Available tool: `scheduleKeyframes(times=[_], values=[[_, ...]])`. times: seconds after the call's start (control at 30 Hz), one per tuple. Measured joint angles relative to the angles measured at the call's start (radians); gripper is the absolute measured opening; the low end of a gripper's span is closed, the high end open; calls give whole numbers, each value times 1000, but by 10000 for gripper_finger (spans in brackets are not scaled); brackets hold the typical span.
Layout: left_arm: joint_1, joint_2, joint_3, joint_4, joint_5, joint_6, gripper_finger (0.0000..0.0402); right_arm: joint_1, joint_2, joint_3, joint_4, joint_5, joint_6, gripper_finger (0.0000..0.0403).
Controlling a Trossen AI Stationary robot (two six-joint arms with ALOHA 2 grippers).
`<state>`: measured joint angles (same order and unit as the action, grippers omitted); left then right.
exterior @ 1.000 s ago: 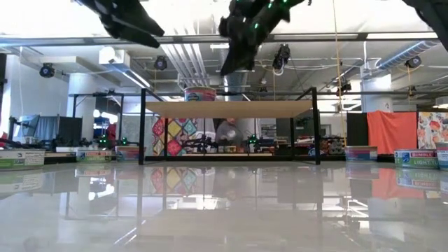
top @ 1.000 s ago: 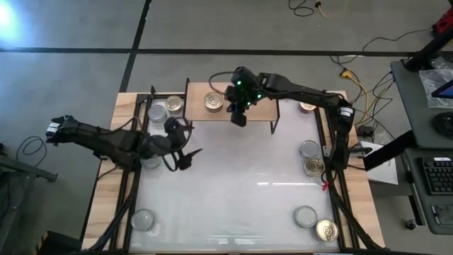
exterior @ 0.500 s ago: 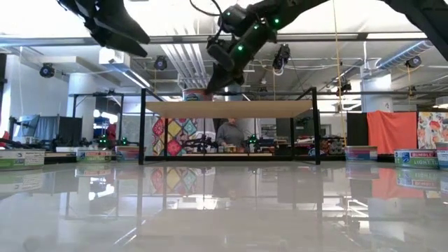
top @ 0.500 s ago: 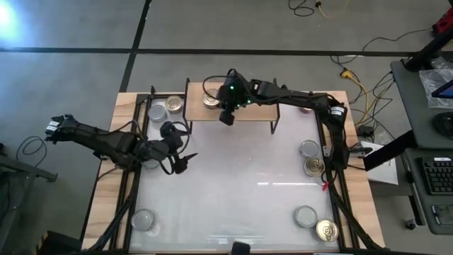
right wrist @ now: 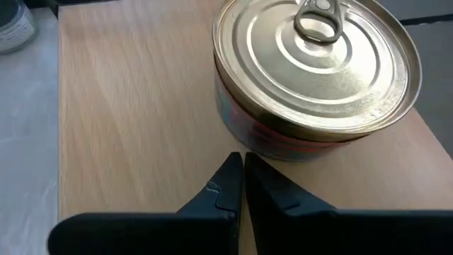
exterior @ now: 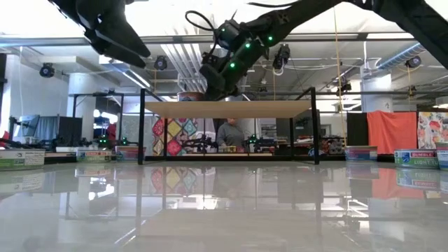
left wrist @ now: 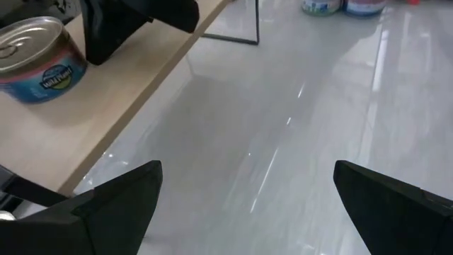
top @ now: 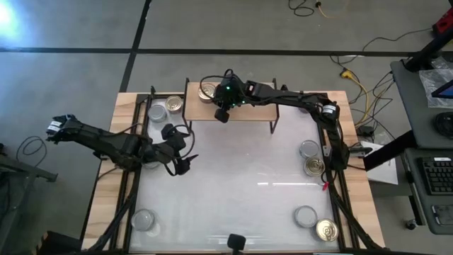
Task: Stack canned seafood by type on shelf
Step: Put the blue-pink tuna can on the shelf, then put the blue and pink tuna can on the shelf
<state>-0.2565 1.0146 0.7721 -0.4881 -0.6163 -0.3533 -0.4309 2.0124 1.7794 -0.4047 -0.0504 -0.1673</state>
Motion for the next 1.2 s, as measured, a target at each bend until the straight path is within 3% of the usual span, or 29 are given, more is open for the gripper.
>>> scheduleKeyframes(times=[0.2,0.37,0.73,0.9,1.03,1.2], values=[[0,9,0,1,-5,1,400,-4,-19,0,-18,10,-19,12],[0,16,0,6,-53,8,400,-11,-22,0,3,94,-24,12],[0,79,0,0,-54,14,400,-10,-22,0,95,104,-9,12],[0,63,0,-1,-55,20,400,-10,-62,-1,2,104,-13,12],[0,40,0,-1,-55,29,400,10,-126,-1,-174,86,12,12],[1,53,0,11,-55,28,400,153,-223,-40,-343,-9,25,12]])
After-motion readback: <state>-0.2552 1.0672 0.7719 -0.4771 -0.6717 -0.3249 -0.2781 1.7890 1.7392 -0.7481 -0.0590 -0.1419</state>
